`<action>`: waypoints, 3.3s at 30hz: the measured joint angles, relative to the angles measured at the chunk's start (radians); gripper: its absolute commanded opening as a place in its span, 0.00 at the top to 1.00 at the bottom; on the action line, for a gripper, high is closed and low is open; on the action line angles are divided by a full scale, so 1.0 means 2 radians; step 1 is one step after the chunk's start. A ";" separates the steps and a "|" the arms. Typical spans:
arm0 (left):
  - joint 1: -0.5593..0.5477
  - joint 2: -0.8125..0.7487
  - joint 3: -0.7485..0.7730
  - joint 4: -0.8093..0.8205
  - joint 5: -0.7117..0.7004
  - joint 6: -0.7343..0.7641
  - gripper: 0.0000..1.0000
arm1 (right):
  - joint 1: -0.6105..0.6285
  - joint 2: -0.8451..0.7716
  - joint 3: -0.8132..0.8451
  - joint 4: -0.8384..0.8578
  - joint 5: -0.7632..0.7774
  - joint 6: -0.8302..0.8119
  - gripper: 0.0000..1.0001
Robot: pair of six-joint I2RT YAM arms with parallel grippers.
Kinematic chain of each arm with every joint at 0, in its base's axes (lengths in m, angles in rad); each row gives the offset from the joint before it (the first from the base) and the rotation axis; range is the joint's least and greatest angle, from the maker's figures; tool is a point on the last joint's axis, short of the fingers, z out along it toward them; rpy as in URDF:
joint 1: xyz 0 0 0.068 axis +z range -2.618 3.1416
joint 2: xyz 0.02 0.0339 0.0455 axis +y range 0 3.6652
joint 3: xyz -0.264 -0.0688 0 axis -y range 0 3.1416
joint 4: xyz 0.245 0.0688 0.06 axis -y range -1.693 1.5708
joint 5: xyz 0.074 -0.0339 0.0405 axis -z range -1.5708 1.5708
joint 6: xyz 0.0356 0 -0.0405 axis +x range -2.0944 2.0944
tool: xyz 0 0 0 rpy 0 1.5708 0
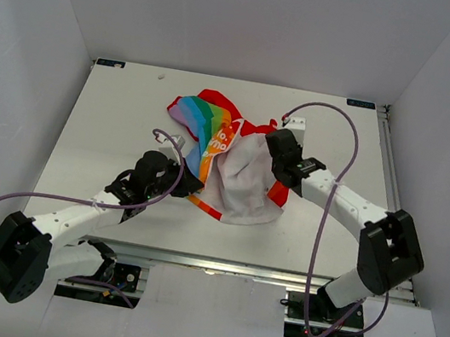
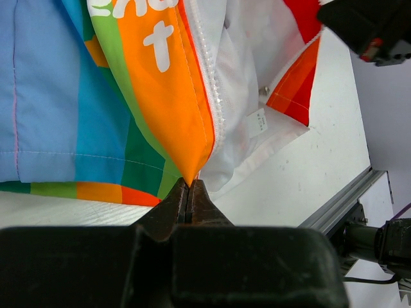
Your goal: Zip up the jacket
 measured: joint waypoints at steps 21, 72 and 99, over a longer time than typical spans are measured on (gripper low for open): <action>0.000 0.000 0.000 0.000 0.000 0.000 1.00 | 0.007 -0.197 -0.183 0.196 -0.154 -0.093 0.92; -0.001 0.000 0.000 0.000 0.000 0.000 1.00 | -0.002 0.026 -0.105 0.246 -0.176 -0.142 0.41; -0.002 0.001 0.000 0.000 0.000 0.000 1.00 | 0.082 -0.097 -0.150 0.036 -0.099 0.032 0.48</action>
